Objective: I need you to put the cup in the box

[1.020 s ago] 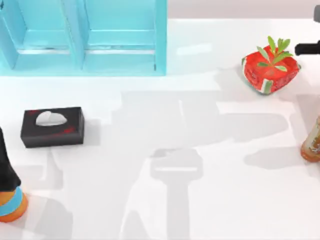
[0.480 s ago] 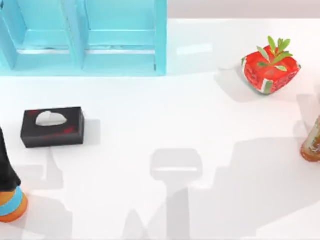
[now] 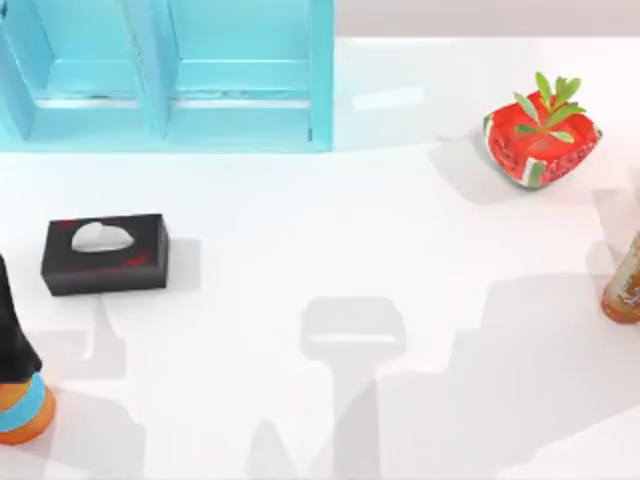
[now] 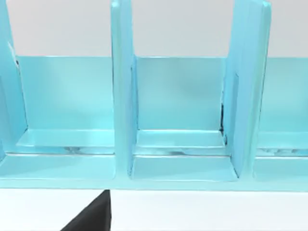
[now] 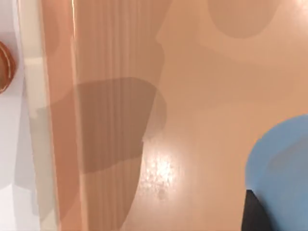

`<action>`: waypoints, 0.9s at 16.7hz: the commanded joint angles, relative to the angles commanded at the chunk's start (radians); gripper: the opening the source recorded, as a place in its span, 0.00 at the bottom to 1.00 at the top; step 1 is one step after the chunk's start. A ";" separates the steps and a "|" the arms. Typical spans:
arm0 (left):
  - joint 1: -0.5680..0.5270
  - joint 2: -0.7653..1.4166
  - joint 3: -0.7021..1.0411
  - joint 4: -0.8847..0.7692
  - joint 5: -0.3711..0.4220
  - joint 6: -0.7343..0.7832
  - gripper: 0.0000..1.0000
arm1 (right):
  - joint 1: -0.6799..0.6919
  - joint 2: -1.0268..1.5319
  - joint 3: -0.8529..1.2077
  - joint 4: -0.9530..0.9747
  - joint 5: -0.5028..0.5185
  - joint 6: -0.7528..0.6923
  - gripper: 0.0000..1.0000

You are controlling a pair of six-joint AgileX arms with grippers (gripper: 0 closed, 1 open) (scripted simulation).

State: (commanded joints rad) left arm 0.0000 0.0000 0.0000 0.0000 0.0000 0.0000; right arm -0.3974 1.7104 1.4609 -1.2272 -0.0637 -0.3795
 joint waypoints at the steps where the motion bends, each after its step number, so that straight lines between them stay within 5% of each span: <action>1: 0.000 0.000 0.000 0.000 0.000 0.000 1.00 | -0.001 0.003 -0.019 0.025 0.000 -0.002 0.00; 12: 0.000 0.000 0.000 0.000 0.000 0.000 1.00 | -0.012 0.033 -0.152 0.185 -0.003 -0.010 0.00; 15: 0.000 0.000 0.000 0.000 0.000 0.000 1.00 | -0.012 0.033 -0.152 0.185 -0.003 -0.010 0.23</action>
State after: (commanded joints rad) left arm 0.0000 0.0000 0.0000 0.0000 0.0000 0.0000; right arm -0.4097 1.7431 1.3087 -1.0426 -0.0664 -0.3895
